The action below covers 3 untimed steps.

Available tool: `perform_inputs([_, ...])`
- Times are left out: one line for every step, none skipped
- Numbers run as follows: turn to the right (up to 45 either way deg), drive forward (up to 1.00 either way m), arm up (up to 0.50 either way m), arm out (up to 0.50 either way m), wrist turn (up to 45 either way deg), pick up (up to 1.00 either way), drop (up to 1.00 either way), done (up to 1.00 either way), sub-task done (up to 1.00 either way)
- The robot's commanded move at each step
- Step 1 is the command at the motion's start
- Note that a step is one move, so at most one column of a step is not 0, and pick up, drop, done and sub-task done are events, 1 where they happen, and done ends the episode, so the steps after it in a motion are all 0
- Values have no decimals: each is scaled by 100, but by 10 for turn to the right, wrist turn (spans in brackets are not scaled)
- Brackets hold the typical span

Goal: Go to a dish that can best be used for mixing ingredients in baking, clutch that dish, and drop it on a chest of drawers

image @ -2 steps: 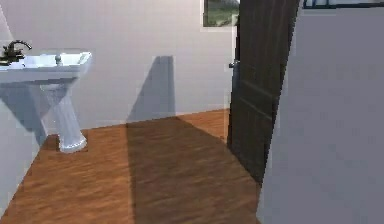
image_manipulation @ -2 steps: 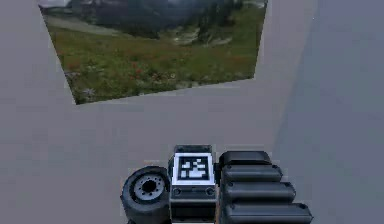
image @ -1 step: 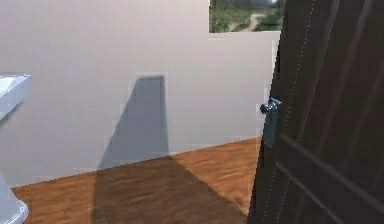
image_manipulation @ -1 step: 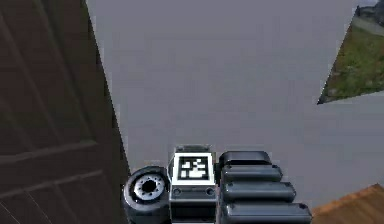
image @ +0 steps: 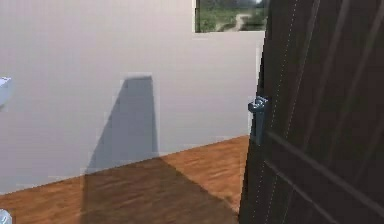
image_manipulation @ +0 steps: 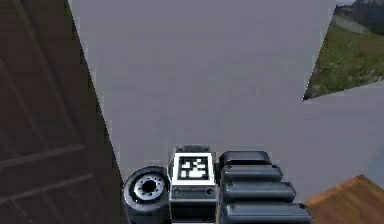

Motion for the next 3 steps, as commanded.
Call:
perform_inputs([0, 100, 0, 0, 0, 0, 0, 0, 0])
perform_inputs([270, 0, 0, 0, 0, 0, 0, 0, 0])
perform_inputs([0, 5, 0, 0, 0, 0, 0, 0, 0])
